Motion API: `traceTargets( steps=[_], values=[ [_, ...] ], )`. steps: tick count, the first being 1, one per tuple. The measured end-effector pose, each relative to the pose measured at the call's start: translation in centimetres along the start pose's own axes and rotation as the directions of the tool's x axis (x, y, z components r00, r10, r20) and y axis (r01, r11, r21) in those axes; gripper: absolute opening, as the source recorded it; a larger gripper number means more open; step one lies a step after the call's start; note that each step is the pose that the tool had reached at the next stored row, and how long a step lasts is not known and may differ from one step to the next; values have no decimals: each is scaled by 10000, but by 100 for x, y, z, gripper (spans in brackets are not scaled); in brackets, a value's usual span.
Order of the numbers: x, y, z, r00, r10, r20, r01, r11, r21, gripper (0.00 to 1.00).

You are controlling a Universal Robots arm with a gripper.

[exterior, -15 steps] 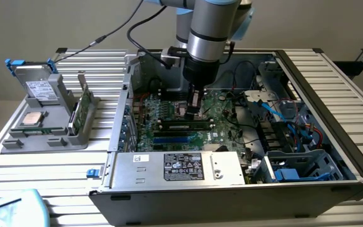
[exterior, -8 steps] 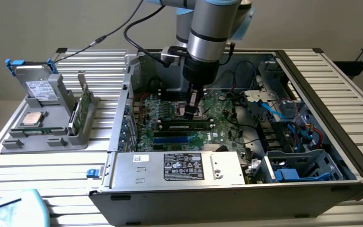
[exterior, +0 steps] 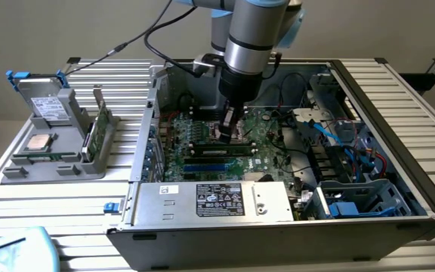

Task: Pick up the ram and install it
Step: 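Press down the ram until it locks into place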

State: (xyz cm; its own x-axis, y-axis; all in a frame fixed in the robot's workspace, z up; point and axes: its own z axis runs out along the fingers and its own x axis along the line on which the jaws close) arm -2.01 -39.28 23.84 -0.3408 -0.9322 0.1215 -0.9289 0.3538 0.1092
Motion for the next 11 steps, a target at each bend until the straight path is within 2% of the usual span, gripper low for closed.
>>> traceTargets(
  steps=[5,11],
  values=[
    [0,0,0,9980,635,58,-635,9980,-75,10],
    [0,0,0,9906,1364,101,-1363,9906,-148,10]
  ],
)
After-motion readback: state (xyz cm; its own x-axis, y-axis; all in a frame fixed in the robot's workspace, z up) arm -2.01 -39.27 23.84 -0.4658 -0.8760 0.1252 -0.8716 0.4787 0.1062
